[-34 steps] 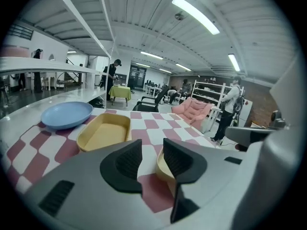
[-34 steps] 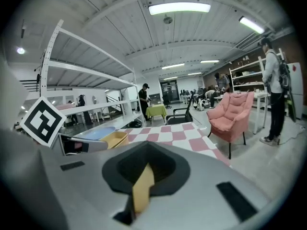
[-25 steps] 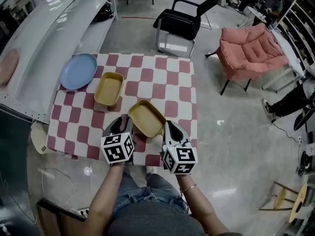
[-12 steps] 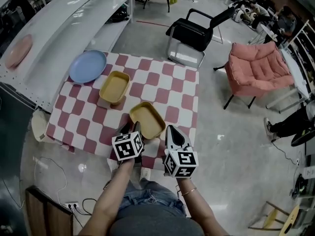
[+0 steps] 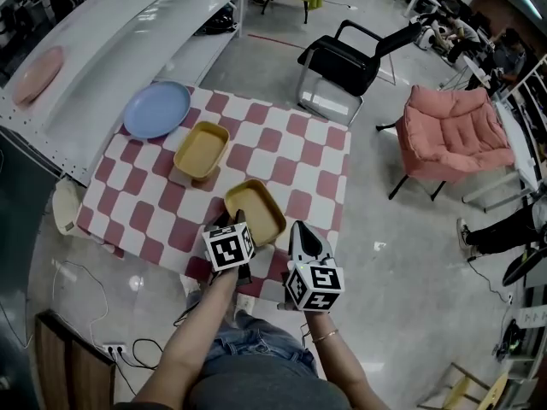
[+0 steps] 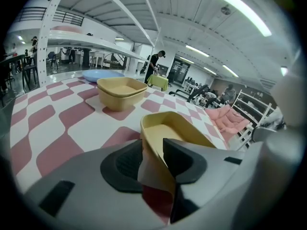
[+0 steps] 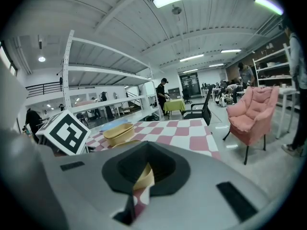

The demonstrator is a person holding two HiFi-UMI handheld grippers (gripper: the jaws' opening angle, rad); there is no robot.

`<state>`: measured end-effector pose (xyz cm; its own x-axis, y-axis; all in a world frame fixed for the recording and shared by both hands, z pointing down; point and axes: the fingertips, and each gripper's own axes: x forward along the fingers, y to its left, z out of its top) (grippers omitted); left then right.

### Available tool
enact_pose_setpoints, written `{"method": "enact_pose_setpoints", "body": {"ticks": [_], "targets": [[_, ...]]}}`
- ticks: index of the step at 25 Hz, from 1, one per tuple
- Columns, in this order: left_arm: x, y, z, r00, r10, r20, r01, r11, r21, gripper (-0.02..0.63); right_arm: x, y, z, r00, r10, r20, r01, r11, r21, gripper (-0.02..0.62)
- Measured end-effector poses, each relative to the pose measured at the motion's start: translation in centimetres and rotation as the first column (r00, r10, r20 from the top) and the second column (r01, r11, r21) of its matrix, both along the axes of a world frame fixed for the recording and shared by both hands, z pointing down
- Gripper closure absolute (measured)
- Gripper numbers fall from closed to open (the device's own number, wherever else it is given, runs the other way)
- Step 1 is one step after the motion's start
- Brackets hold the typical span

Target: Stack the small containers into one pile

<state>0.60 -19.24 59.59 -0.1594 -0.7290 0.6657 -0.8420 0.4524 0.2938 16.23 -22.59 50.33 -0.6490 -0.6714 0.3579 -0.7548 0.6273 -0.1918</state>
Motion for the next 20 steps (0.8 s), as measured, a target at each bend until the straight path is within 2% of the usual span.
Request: {"method": "enact_pose_setpoints", "body": {"ticks": [8,20], "targets": [[-0.6,-0.1,0.4,0.997,-0.074,-0.009,0.074,0.997,-0.033,0.561,-0.2,-0.5,-0.2,1.000,-0.005,0.002,0.005,1.000,0.000,0.586],[-1.2,0.6,-0.5,0.997,-0.067,-0.028,0.067,0.998,-0.005,0.575,-0.4,-0.5,-0.6,1.000,-0.003,0.003,0.003,1.000,0.011,0.586]]}}
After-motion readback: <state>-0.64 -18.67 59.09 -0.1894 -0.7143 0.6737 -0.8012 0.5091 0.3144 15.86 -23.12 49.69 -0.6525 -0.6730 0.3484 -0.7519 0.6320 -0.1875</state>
